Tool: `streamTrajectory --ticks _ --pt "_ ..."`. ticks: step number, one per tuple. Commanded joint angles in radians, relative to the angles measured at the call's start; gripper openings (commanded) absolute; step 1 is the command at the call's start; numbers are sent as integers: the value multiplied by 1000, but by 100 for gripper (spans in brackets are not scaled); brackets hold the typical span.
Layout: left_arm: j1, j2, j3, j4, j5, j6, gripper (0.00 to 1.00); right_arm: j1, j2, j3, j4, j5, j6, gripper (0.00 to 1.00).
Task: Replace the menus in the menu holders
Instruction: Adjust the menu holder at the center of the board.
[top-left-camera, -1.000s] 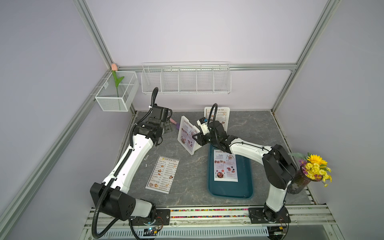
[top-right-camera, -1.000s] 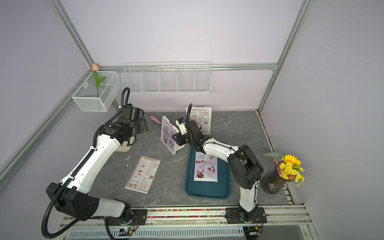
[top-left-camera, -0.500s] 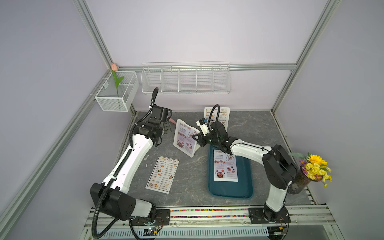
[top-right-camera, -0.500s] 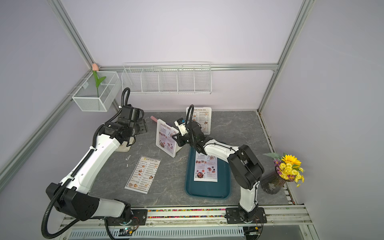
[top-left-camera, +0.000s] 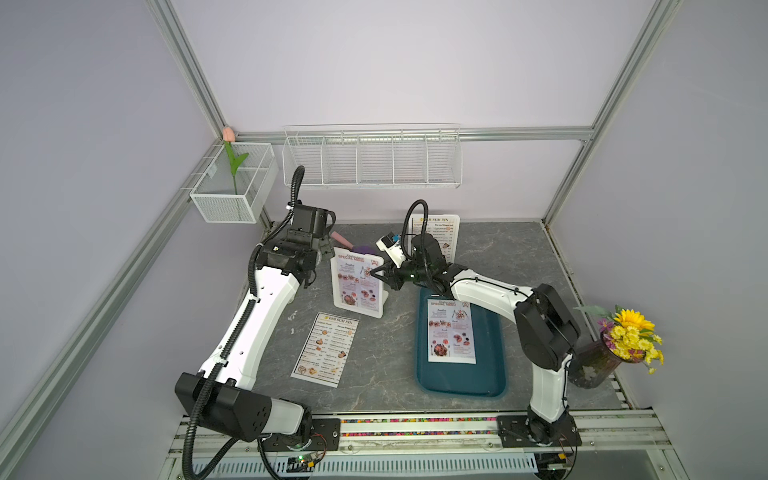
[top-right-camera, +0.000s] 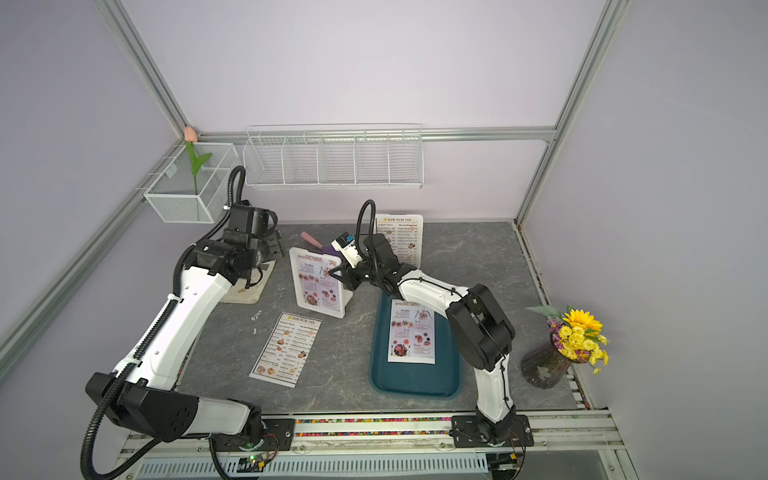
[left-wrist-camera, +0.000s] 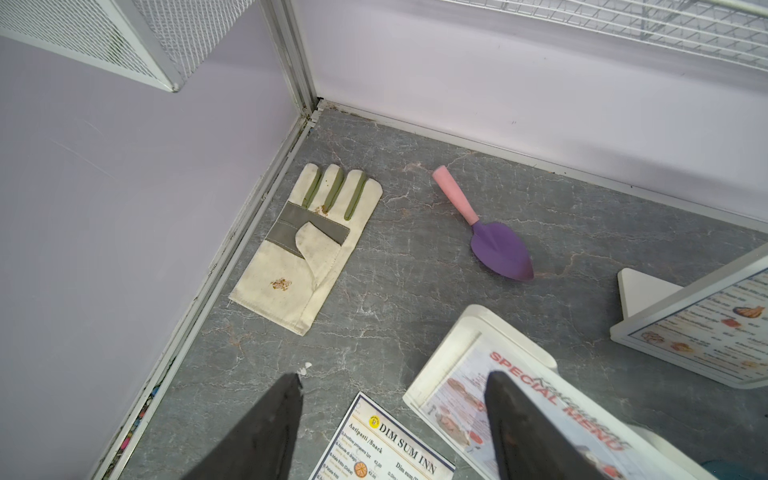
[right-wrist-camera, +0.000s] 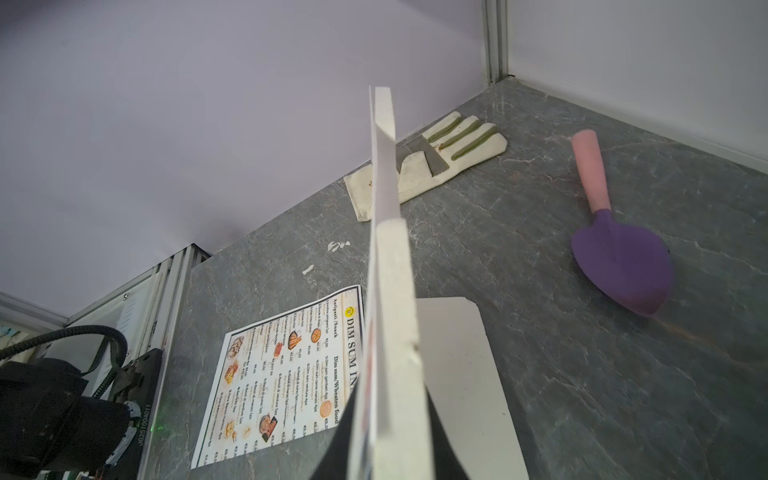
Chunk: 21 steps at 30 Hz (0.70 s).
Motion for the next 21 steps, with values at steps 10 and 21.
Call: streamTrajectory --ticks 10,21 --pt "0 -109 -162 -34 141 3 72 -49 163 211 -36 -146 -153 19" --pt "3 -1 -64 -39 235 -15 72 -97 11 15 111 -67 -41 72"
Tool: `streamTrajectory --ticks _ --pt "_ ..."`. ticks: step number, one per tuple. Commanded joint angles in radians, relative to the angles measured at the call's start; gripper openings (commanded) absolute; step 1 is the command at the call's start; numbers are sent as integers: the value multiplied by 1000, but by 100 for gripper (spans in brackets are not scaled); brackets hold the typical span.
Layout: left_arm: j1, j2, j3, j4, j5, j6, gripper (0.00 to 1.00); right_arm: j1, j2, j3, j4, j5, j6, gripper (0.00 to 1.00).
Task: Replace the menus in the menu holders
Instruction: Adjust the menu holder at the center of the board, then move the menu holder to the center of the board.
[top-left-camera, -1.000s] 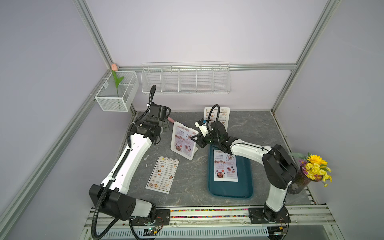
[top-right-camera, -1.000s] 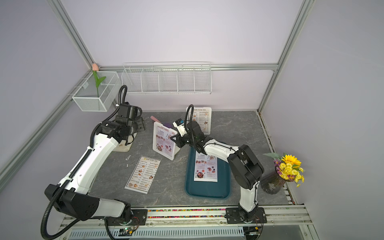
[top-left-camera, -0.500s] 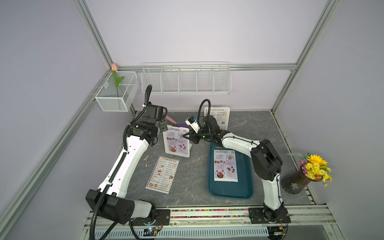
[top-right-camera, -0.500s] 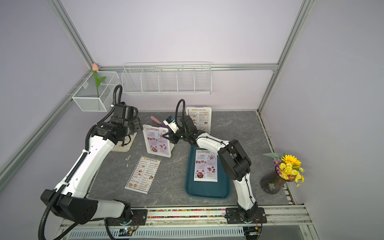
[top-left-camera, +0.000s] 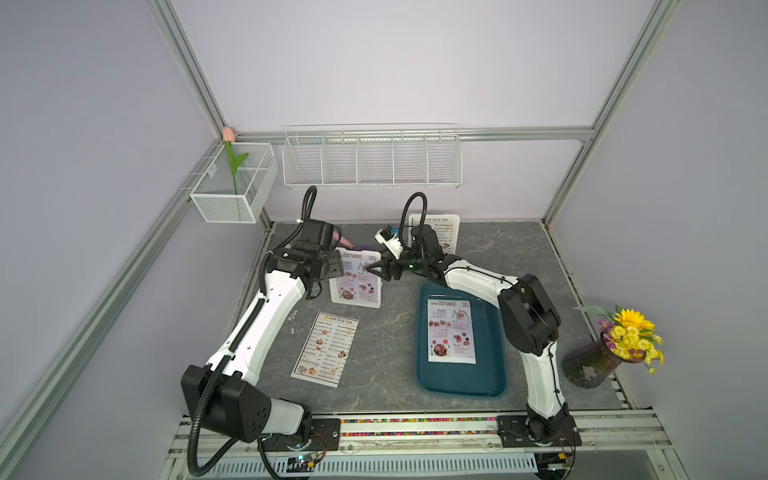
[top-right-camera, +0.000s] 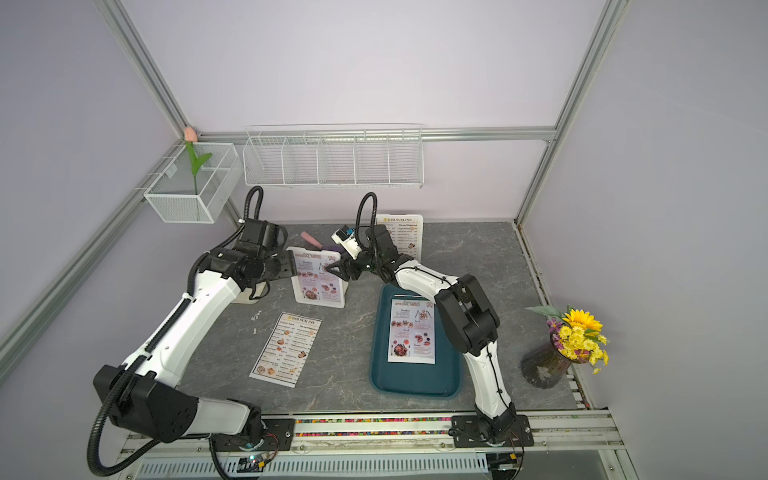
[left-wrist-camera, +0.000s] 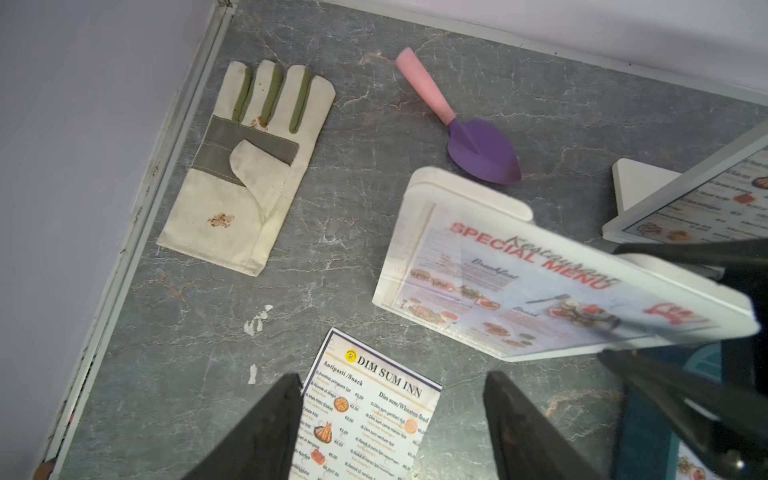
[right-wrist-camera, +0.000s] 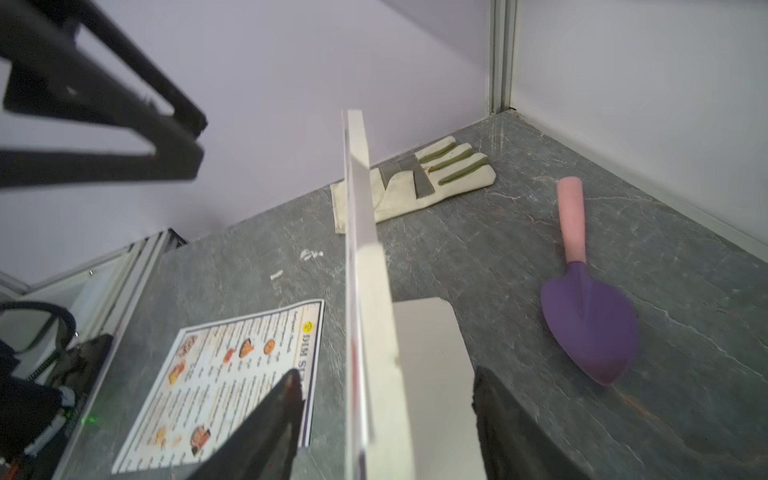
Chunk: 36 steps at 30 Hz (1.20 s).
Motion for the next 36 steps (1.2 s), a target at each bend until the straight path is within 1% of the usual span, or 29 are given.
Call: streamTrajectory --ticks 1,3,6,8,10,12,13,16,18,20,22,28,30,34,36 --pt "3 -21 51 -18 50 -20 72 -24 -118 -82 69 17 49 73" --pt "2 -43 36 1 65 -35 72 -27 -171 -123 39 35 48 75" --pt "-6 -66 15 -1 75 -44 72 -37 -257 -182 -8 98 56 78" --pt "-17 -77 6 -16 68 -44 72 -52 -304 -195 -58 124 67 79" --pt "-34 -82 -1 -31 67 -39 72 -60 -344 -190 -128 185 75 80" --pt "-62 -82 0 -43 66 -31 72 -65 -380 -192 -191 274 90 81" --pt "-83 -83 2 -43 65 -24 72 -71 -398 -193 -226 294 90 82" --pt "-142 -81 5 -29 72 -18 72 -97 -448 -232 -269 330 93 83" --pt "-165 -76 2 -17 82 -23 72 -121 -480 -262 -300 353 91 83" --pt "-191 -66 2 -5 94 -20 72 -155 -512 -283 -352 372 81 84" --pt "-213 -55 -2 17 105 -16 72 -195 -544 -317 -364 398 85 85" --pt "-231 -3 8 80 150 2 72 -341 -552 -353 -374 390 83 85" --pt "-231 8 23 84 141 16 72 -376 -530 -353 -366 385 82 86" --pt "-232 16 56 77 111 54 72 -446 -468 -341 -329 317 90 86" --pt "-230 20 62 75 103 64 72 -467 -439 -329 -310 290 68 87"
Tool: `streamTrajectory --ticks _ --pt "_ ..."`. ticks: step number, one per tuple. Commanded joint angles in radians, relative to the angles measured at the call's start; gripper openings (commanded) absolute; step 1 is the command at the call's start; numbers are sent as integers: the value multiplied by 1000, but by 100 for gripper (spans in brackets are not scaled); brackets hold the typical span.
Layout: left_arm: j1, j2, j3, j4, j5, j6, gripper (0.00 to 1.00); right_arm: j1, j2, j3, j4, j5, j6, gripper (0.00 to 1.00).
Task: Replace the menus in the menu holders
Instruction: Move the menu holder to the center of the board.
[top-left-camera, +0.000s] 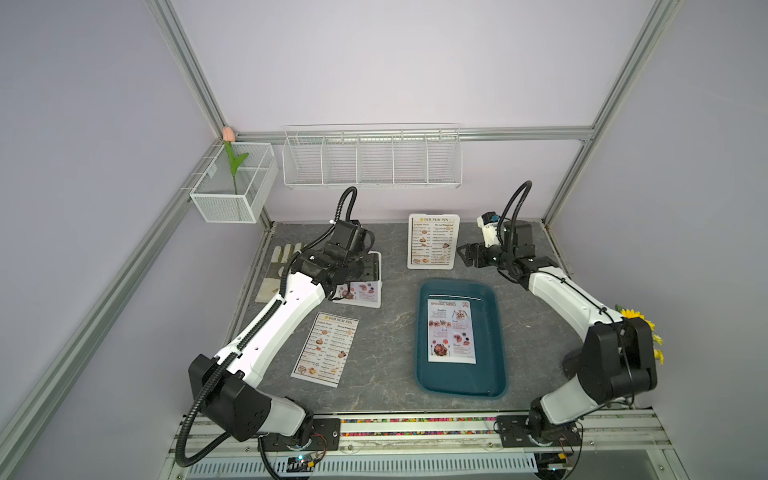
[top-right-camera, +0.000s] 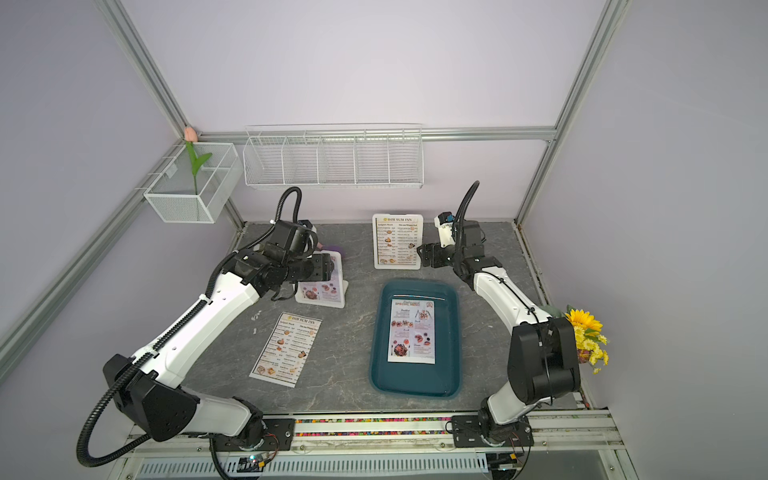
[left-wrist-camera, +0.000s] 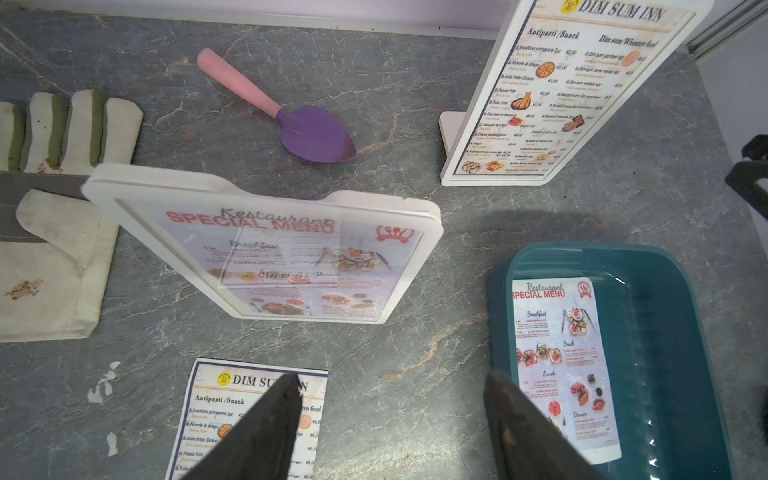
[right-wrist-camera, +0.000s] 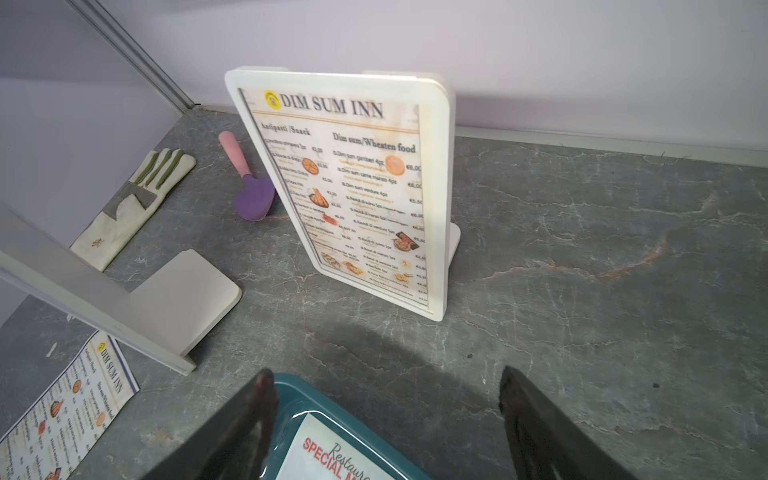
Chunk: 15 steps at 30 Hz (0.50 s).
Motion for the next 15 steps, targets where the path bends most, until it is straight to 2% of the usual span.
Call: streamTrajectory --ticks 1,8,15 --pt "-1 8 49 3 -23 39 73 -30 63 24 30 -79 -35 87" --pt "-5 53 47 43 69 49 72 -61 224 160 52 -203 -106 89" --pt "-27 118 139 23 91 52 72 -70 414 329 89 -299 -122 89"
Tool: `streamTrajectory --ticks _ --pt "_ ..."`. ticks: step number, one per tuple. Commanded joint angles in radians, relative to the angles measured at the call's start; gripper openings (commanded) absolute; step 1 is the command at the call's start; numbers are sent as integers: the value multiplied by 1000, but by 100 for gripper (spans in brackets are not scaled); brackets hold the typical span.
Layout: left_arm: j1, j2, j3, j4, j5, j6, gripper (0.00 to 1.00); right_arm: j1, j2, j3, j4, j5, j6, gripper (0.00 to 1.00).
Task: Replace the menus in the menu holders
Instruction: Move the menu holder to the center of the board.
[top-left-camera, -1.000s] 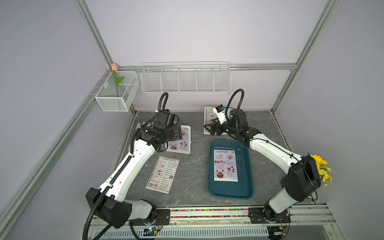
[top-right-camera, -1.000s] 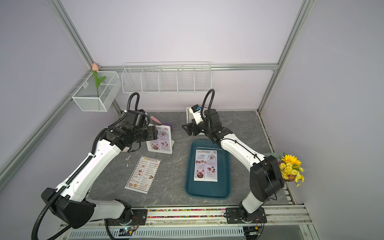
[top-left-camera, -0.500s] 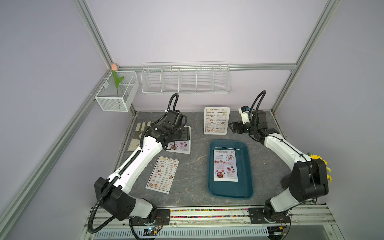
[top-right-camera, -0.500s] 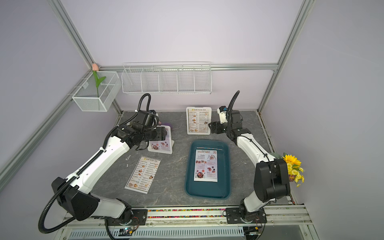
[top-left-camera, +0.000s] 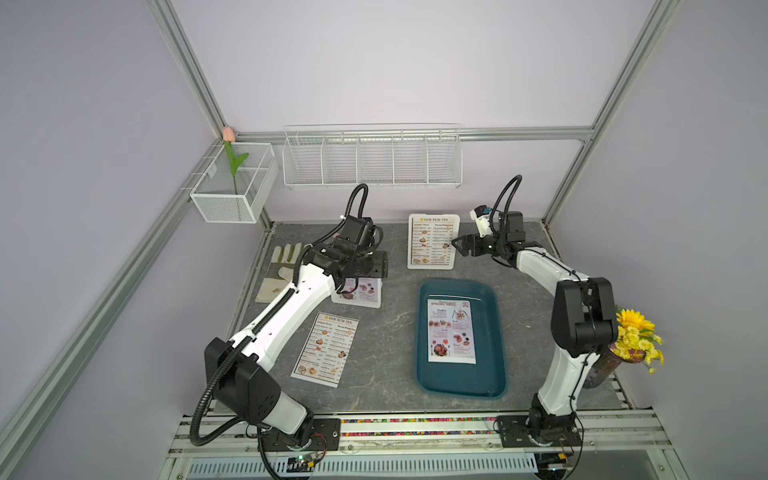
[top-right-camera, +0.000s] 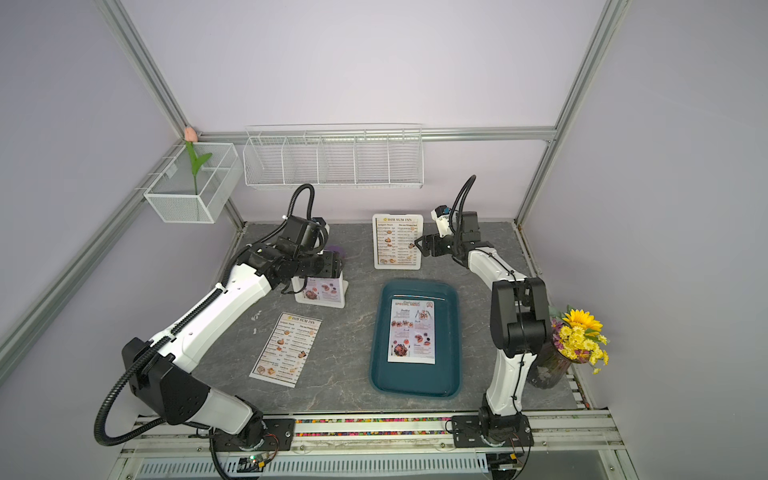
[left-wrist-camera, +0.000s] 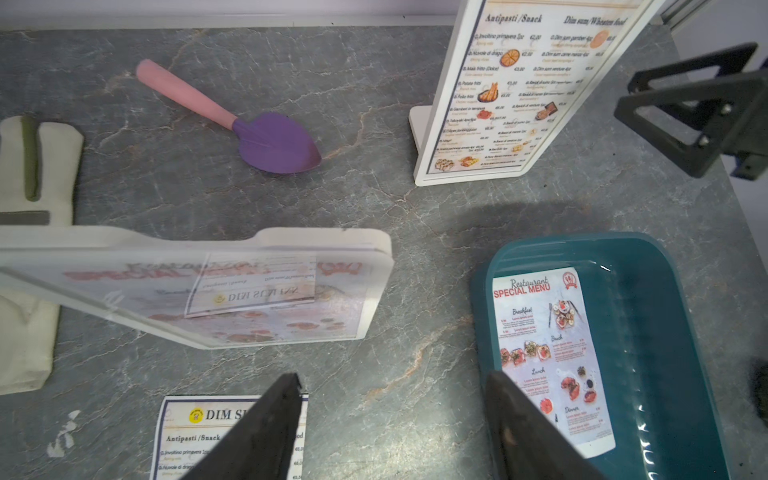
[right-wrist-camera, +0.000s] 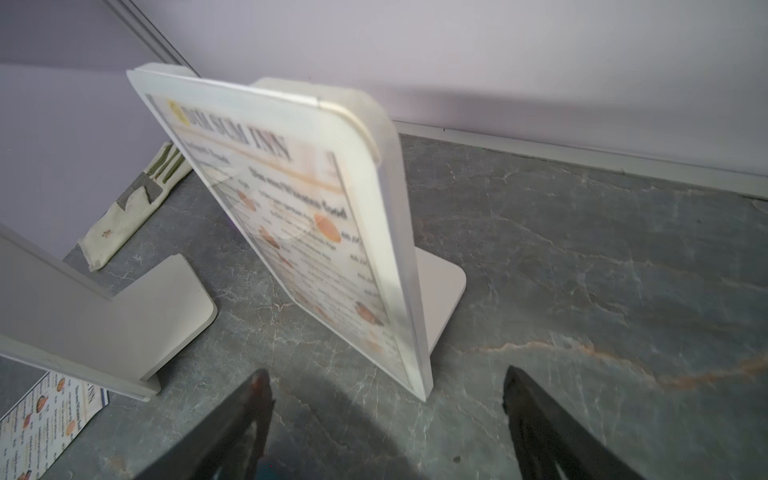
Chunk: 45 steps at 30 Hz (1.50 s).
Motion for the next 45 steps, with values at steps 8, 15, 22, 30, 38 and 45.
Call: streamTrajectory --ticks 8,15,22,30,38,45 --pt "-5 50 151 -43 7 23 72 -6 154 109 137 -203 -24 83" --pt "-5 43 134 -46 -25 27 72 -5 111 -1 300 -289 37 64" --pt "-4 39 132 -50 -43 29 73 16 61 -77 389 -298 86 44" --pt "-4 26 106 -40 -50 29 73 65 -32 -152 358 -264 53 42" --pt "-3 -6 64 -17 -82 28 73 65 -17 -114 331 -211 74 49" --pt "2 -15 38 -3 -89 18 73 72 -33 -103 300 -197 59 28"
